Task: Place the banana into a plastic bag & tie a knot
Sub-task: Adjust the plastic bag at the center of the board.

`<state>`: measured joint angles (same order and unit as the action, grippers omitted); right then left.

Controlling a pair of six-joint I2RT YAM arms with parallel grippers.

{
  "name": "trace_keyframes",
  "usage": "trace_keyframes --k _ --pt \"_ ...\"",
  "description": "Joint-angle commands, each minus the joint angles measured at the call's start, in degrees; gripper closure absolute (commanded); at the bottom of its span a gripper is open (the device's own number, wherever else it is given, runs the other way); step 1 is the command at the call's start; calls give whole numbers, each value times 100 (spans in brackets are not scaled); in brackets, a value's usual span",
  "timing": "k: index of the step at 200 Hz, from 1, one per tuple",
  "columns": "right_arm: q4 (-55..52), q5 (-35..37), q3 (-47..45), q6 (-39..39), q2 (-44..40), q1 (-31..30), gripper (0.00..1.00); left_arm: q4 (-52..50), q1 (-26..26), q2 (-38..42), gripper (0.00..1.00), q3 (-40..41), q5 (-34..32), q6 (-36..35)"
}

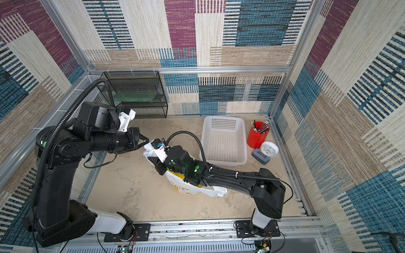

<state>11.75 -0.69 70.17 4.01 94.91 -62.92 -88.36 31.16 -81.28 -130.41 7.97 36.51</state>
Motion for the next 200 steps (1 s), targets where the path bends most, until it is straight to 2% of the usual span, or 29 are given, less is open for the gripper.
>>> trace_keyframes --k 1,30,63,81,95,118,137,172,200 --pt "247 -335 -176 192 -18 25 73 141 -5 68 100 -12 -221 255" --pt "165 -591 -128 175 -19 33 85 142 -5 99 100 57 -310 278" --pt "25 -871 -157 31 -90 38 91 95 -13 145 100 38 -590 328" --pt "-192 -1024 -111 -137 -126 46 90 14 -13 190 100 41 -785 327" --pt "-393 -1020 -59 -309 -187 58 82 -79 -13 262 100 79 -963 338" --pt "-748 -848 66 -401 -417 81 46 -103 -14 375 100 240 -1087 328" --pt "-913 -563 23 -347 -813 76 28 -100 -13 367 100 329 -992 303" --pt "-1767 165 6 -188 -1893 36 14 -102 -13 376 100 400 -1021 243" --pt "-3018 581 -101 -32 -3037 8 13 -113 -13 316 100 359 -1042 182"
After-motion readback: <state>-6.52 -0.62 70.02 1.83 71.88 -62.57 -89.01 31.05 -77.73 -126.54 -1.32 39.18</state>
